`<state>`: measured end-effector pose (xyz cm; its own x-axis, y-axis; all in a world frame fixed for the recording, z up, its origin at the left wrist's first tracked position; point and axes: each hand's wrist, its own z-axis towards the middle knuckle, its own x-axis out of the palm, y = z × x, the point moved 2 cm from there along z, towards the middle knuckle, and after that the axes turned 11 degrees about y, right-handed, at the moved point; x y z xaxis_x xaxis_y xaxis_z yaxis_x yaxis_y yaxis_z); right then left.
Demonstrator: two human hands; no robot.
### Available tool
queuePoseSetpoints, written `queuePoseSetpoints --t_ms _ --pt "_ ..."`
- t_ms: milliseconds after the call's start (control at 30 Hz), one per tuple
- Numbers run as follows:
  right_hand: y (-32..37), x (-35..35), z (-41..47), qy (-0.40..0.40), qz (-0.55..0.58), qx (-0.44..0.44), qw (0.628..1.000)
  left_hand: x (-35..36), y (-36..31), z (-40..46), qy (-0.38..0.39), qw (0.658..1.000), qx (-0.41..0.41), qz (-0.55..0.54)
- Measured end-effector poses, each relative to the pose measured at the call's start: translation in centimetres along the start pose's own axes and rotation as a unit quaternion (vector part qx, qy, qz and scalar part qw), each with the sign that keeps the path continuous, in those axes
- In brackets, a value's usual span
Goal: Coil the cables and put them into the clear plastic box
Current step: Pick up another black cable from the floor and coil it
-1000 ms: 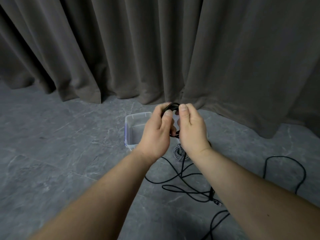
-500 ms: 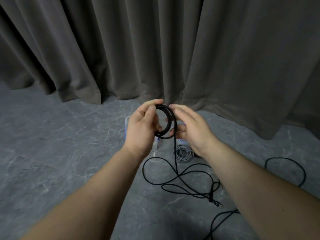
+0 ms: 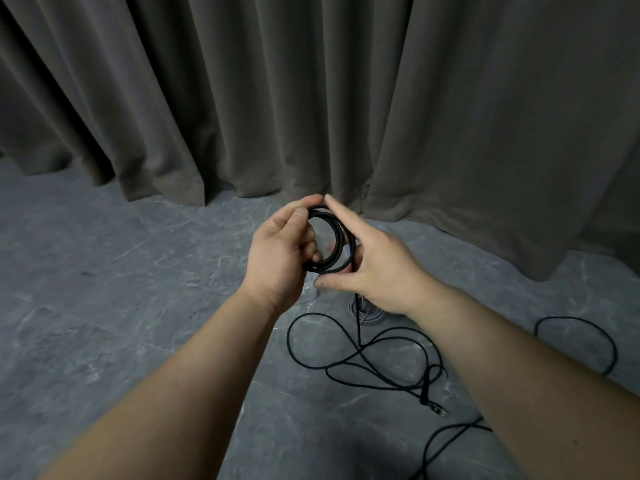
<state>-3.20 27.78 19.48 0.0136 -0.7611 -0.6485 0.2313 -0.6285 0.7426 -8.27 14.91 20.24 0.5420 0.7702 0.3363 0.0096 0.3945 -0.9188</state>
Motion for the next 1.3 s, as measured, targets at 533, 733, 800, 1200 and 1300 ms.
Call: queuePoseSetpoints --t_ms 533,733,800,1200,1300 --pt "-1.5 0.9 0.0 -0.084 0.172 0.038 0.981 -0.2 -0.2 0.4 -0.054 0.998 0.019 -0.022" --pt "-2.1 0.0 -0.2 -0.164 0.171 0.049 0.97 -1.1 -0.3 0.5 -0.061 0.997 0.01 -0.042" --pt "-1.9 0.4 0.2 -0.151 0.163 0.036 0.974 -0.7 -0.1 0.4 -0.045 0.998 0.006 -0.036" --pt "-1.3 -1.0 1.1 -0.301 0.195 0.059 0.932 0.1 0.6 0.0 0.012 1.0 -0.023 0.006" --pt "-1.5 -1.2 1.2 -0.313 0.207 0.064 0.925 0.0 0.6 0.1 0.013 1.0 -0.022 0.018"
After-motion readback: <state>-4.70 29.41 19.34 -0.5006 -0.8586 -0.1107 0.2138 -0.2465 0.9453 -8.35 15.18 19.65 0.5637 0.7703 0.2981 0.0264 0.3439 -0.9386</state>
